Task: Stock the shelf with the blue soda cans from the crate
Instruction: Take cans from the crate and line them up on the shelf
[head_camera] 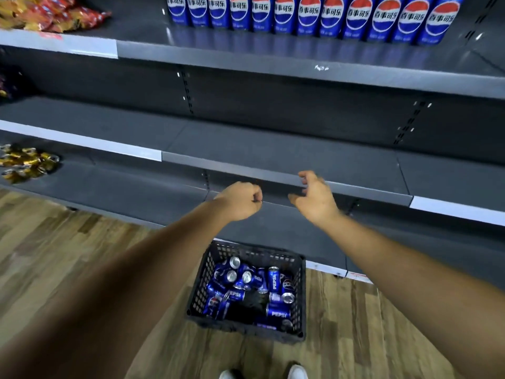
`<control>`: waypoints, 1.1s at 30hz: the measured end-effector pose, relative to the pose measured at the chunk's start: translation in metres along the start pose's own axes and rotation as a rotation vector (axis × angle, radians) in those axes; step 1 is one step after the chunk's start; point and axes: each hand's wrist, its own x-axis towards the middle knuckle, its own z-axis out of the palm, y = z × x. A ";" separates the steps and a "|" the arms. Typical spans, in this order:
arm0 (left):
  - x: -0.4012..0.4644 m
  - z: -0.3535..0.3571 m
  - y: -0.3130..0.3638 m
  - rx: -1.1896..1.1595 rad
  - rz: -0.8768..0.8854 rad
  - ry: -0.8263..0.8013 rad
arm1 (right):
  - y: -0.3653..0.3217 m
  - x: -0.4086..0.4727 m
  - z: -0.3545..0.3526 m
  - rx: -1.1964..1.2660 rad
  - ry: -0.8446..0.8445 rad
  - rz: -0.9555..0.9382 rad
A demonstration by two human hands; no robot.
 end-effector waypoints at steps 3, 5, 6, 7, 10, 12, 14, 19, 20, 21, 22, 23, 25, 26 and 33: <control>-0.005 0.021 -0.021 -0.029 -0.018 -0.054 | 0.008 -0.008 0.022 -0.002 -0.002 -0.008; -0.007 0.034 -0.031 -0.063 -0.039 -0.091 | 0.015 -0.013 0.032 -0.005 0.000 -0.018; -0.007 0.041 -0.034 -0.082 -0.046 -0.109 | 0.018 -0.014 0.037 -0.006 0.000 -0.024; -0.007 0.047 -0.036 -0.099 -0.053 -0.128 | 0.023 -0.015 0.042 -0.006 -0.005 -0.028; -0.005 0.067 -0.042 -0.121 -0.085 -0.157 | 0.038 -0.017 0.056 -0.012 -0.045 -0.013; -0.001 0.081 -0.047 -0.083 -0.125 -0.140 | 0.050 -0.015 0.067 -0.019 -0.077 -0.006; 0.004 0.096 -0.055 -0.034 -0.183 -0.129 | 0.065 -0.014 0.079 -0.017 -0.103 0.006; 0.012 0.145 -0.087 0.015 -0.286 -0.208 | 0.103 -0.005 0.111 -0.032 -0.141 0.028; 0.014 0.155 -0.093 0.015 -0.291 -0.218 | 0.111 -0.001 0.117 -0.023 -0.134 0.034; 0.017 0.164 -0.098 0.010 -0.304 -0.223 | 0.120 0.003 0.124 -0.012 -0.125 0.044; 0.021 0.174 -0.104 0.001 -0.316 -0.221 | 0.129 0.008 0.131 -0.003 -0.119 0.057; 0.024 0.184 -0.109 -0.004 -0.333 -0.219 | 0.138 0.011 0.139 0.000 -0.115 0.075; 0.031 0.204 -0.117 0.017 -0.377 -0.213 | 0.159 0.017 0.156 -0.008 -0.111 0.105; 0.034 0.215 -0.122 0.035 -0.395 -0.205 | 0.169 0.019 0.166 -0.013 -0.116 0.113; 0.059 0.309 -0.166 -0.028 -0.599 -0.190 | 0.243 0.029 0.255 -0.130 -0.212 0.137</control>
